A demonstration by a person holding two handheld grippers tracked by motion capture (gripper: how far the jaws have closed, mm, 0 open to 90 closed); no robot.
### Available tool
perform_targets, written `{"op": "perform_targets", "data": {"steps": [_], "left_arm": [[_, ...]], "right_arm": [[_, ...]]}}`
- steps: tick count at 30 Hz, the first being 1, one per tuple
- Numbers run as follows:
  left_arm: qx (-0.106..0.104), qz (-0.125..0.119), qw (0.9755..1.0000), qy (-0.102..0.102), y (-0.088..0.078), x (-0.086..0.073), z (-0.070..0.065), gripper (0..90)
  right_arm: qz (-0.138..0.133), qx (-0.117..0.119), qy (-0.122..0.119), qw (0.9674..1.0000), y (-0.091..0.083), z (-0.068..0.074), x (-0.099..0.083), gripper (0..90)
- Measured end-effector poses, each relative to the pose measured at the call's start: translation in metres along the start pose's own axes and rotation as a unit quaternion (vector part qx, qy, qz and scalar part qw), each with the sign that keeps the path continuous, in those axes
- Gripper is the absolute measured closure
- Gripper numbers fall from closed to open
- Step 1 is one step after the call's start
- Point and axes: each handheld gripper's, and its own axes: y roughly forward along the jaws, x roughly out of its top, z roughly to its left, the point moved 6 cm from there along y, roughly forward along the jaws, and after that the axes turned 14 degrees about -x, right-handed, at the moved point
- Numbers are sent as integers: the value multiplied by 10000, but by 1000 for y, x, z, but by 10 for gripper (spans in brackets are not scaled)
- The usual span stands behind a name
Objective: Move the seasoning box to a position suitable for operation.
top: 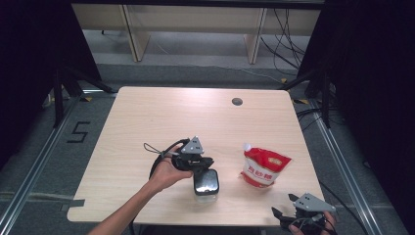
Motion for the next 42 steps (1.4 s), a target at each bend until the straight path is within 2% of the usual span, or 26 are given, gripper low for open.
{"op": "perform_targets", "data": {"steps": [5, 8, 9, 12, 16, 18, 19, 20, 21, 22, 27, 29, 30, 31, 33, 34, 36, 37, 38, 39, 40, 42], "left_arm": [[74, 40, 9999, -73, -9, -5, 2, 837], [146, 87, 9998, -85, -18, -10, 3, 832], [167, 91, 9997, -123, -20, -12, 3, 830], [163, 57, 9997, -181, -28, -18, 3, 825], [181, 45, 9996, -215, -38, -25, 4, 823], [197, 27, 9994, -273, -42, -28, 4, 817], [197, 27, 9994, -273, -42, -28, 4, 817], [151, 3, 9996, -222, -44, -29, 5, 817], [156, -22, 9995, -272, -46, -30, 4, 815], [140, -71, 9992, -362, -50, -34, 4, 815], [77, -173, 9990, -409, -56, -40, 2, 809], [79, -268, 9984, -485, -61, -45, 1, 809], [2, -298, 9985, -468, -62, -46, 1, 808], [11, -335, 9977, -592, -63, -48, -1, 806], [-4, -368, 9974, -616, -64, -49, -1, 806], [-54, -443, 9966, -698, -66, -52, -2, 805], [-57, -430, 9968, -675, -67, -53, -2, 804], [-140, -469, 9965, -671, -68, -54, -3, 802], [-100, -515, 9968, -607, -70, -55, -2, 793], [-133, -543, 9961, -677, -71, -56, -3, 786], [-139, -589, 9968, -517, -73, -56, -2, 775], [-108, -659, 9964, -524, -75, -56, -2, 758]], "right_arm": [[26, 20, 12, 10000, 0, 1, 0, 252], [-52, 12, -102, 9999, 0, 1, 1, 252], [15, 37, 23, 10000, 0, 4, 0, 252], [-34, 37, -132, 9999, 1, 3, 1, 252], [-22, 29, -107, 9999, 1, 3, 1, 252], [93, 68, 45, 9999, 0, 5, 0, 252], [93, 68, 45, 9999, 0, 5, 0, 252], [5, 26, -56, 10000, 1, 3, 0, 252], [23, 77, -69, 9999, 1, 4, 0, 252], [-22, 8, -140, 9999, 1, 3, 1, 253], [29, 51, -82, 9999, 2, 4, 0, 253], [-61, 28, -197, 9998, 3, 2, 1, 253], [-45, 23, -210, 9998, 3, 2, 0, 253], [-35, 11, -198, 9998, 3, 2, 0, 253], [-43, 21, -165, 9999, 3, 3, 0, 253], [-39, 28, -167, 9998, 3, 3, 1, 253], [-38, 30, -166, 9999, 3, 3, 1, 253], [-38, 33, -165, 9999, 3, 3, 1, 252], [-57, 54, -152, 9999, 3, 3, 1, 253], [-56, 56, -151, 9999, 3, 3, 1, 253], [-37, 7, -199, 9998, 2, 2, 0, 253], [-4, 37, -111, 9999, 2, 3, 0, 253]]}}
